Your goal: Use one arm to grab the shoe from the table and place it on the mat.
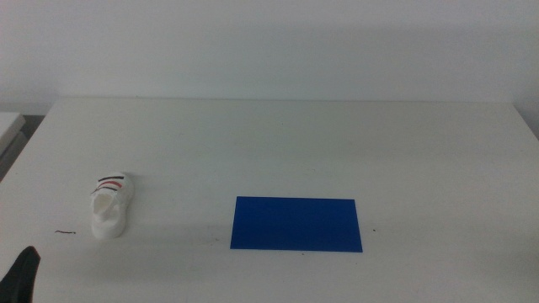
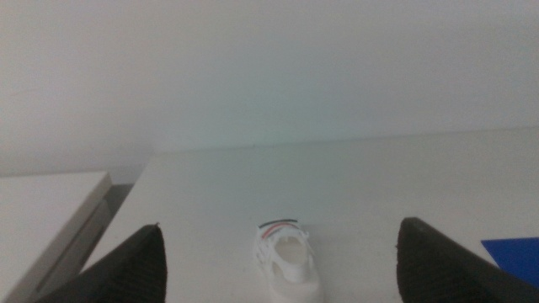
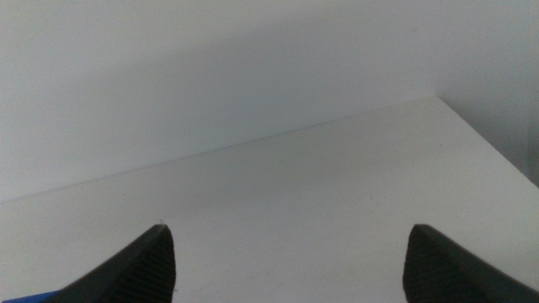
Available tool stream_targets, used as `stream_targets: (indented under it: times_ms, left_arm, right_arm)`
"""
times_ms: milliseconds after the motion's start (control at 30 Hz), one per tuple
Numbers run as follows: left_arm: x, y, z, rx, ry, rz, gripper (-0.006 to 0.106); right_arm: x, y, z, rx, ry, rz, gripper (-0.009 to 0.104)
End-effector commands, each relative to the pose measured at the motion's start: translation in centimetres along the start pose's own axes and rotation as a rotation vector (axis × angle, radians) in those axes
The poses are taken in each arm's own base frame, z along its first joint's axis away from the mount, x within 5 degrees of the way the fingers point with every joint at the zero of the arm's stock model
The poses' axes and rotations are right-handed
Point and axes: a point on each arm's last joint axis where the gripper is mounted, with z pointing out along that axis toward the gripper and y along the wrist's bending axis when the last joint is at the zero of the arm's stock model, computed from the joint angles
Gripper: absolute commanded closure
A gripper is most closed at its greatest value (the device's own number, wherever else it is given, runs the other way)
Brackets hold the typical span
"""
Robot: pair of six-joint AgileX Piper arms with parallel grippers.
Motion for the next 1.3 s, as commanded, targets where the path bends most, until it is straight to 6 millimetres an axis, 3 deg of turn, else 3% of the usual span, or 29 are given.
stream_targets:
  times_ms: [0,100,267,400,533,667,867,1267]
  left_arm:
    - [-0.9,0.0,0.1,0.003,0.027,-0.027,0.007]
    - [-4.6,0.1,1.0,0.003,0.165,-0.027,0.007]
    - [-10.3,0.1,4.9,0.011,0.503,-0.040,0.007]
    - [-13.2,0.1,9.2,0.006,0.673,-0.067,0.007]
    - [-14.1,-0.1,13.6,-0.028,0.845,-0.182,0.007]
    - [-13.1,-0.2,17.8,-0.076,0.990,-0.276,0.007]
    - [-9.4,-0.3,22.6,-0.098,1.120,-0.283,0.007]
    - [-2.4,0.0,28.9,-0.075,1.209,-0.206,0.007]
  right_arm:
    - [0.0,0.0,0.0,-0.004,-0.010,-0.011,0.016]
    - [0.0,0.0,0.0,-0.004,-0.010,-0.011,0.016]
    - [0.0,0.0,0.0,-0.004,-0.010,-0.011,0.016]
    - [0.0,0.0,0.0,-0.004,-0.010,-0.011,0.016]
    - [0.0,0.0,0.0,-0.004,-0.010,-0.011,0.016]
    - [0.0,0.0,0.0,-0.004,-0.010,-0.011,0.016]
    - [0.0,0.0,0.0,-0.004,-0.010,-0.011,0.016]
    - [0.0,0.0,0.0,-0.004,-0.010,-0.011,0.016]
